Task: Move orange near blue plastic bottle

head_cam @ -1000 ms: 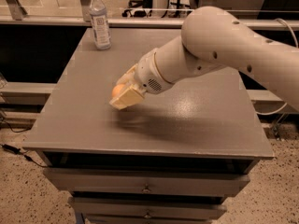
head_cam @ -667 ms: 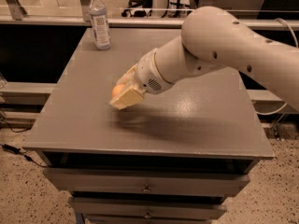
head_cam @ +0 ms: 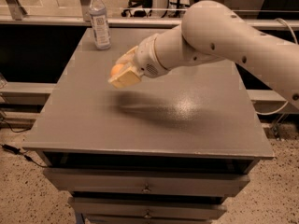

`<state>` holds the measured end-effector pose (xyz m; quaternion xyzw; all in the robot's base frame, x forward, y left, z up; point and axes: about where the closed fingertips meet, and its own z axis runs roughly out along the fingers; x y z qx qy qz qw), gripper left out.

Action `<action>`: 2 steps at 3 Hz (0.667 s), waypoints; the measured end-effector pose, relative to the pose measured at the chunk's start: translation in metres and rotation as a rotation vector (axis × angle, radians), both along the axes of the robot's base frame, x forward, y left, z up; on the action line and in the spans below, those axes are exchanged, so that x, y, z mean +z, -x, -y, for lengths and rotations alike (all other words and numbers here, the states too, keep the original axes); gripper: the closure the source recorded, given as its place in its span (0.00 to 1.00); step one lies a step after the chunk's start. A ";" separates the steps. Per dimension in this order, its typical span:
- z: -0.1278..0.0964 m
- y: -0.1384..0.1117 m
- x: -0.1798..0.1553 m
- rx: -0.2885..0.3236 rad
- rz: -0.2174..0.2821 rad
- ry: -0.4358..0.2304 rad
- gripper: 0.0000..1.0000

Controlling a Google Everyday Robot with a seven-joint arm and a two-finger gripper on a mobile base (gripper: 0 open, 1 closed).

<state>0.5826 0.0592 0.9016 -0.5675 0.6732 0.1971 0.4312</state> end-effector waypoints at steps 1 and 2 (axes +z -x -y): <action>-0.006 -0.043 0.015 -0.033 0.065 -0.050 1.00; -0.001 -0.091 0.016 -0.092 0.097 -0.089 1.00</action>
Offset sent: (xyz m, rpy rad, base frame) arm 0.1676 -0.0185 0.0104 0.1461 -0.1316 -0.2029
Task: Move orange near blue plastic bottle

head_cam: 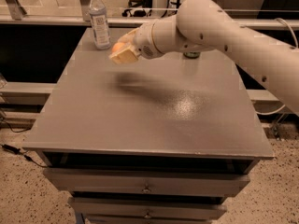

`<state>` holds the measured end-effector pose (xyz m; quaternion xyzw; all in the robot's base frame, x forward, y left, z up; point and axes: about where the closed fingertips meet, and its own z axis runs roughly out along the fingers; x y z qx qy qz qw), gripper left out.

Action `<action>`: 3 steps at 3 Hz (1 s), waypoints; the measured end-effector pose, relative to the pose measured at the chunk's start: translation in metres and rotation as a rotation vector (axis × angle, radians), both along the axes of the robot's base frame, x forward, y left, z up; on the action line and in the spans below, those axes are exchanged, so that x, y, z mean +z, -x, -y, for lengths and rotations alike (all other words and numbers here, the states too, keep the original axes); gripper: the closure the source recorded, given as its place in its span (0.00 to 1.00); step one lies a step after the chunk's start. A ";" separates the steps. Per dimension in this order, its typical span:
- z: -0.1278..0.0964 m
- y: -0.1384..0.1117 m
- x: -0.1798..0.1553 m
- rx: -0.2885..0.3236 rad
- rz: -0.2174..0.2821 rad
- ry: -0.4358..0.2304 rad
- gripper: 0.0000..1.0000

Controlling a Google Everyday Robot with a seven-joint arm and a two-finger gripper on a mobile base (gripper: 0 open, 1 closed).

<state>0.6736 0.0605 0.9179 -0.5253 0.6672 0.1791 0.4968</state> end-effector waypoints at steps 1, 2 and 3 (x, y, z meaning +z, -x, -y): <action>0.012 -0.046 0.000 -0.070 0.021 -0.025 1.00; 0.017 -0.082 -0.005 -0.125 0.022 -0.047 1.00; 0.009 -0.106 -0.012 -0.150 0.013 -0.085 1.00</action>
Offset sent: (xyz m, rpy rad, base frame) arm 0.1282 -0.0292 -0.0097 0.0757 -0.0236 -0.2052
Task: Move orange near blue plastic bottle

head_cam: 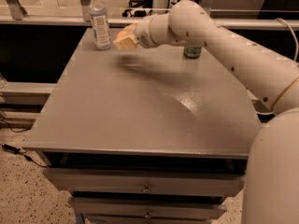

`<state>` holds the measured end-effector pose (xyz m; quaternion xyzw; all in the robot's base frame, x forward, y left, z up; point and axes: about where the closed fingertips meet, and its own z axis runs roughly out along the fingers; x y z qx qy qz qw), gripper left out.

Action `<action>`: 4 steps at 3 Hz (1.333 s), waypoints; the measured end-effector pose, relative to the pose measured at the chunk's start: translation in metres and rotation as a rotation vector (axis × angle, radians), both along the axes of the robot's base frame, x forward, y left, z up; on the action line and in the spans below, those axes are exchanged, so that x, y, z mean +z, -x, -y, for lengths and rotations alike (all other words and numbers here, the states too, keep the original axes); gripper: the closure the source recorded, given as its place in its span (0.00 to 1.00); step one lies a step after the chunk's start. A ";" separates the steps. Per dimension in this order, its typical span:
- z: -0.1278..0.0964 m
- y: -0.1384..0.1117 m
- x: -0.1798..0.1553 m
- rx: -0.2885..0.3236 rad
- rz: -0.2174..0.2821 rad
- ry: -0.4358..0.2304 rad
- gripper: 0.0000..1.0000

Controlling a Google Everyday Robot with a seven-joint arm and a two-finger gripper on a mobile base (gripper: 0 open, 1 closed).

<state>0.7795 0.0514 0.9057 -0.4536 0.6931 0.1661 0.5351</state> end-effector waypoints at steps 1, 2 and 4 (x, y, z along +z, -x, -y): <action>-0.018 -0.020 -0.009 0.002 -0.007 -0.043 1.00; -0.026 -0.031 -0.017 -0.004 -0.018 -0.074 1.00; -0.040 -0.042 -0.034 -0.005 -0.047 -0.136 0.61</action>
Offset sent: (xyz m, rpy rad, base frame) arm 0.0476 0.0316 -0.0285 0.1211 0.0297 -0.0233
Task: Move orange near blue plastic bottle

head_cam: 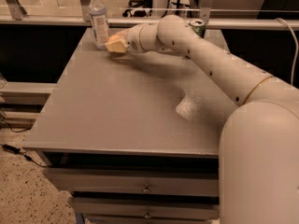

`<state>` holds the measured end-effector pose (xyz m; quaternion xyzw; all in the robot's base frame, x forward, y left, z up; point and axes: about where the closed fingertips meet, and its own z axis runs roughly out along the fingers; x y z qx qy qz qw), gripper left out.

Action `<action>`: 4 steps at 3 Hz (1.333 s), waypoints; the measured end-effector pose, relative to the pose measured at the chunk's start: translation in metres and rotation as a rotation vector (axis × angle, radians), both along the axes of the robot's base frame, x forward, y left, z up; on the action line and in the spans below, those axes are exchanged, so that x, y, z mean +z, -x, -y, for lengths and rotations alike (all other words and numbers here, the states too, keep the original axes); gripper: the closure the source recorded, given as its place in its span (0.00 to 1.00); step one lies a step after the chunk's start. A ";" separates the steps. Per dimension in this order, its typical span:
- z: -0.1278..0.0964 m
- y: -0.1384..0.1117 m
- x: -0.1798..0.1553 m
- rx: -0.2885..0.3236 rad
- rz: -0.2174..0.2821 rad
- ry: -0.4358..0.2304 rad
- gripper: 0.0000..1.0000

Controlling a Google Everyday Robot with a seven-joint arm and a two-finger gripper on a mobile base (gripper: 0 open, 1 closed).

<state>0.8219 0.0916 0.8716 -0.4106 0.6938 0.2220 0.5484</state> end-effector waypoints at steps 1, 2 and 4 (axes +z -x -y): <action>-0.006 -0.002 -0.004 0.009 -0.008 -0.014 0.38; -0.009 -0.002 -0.009 0.016 -0.018 -0.022 0.13; -0.011 0.002 -0.007 0.040 -0.012 -0.033 0.00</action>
Offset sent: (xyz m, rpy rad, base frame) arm 0.0027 0.0049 -0.0116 0.0301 0.0244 0.0131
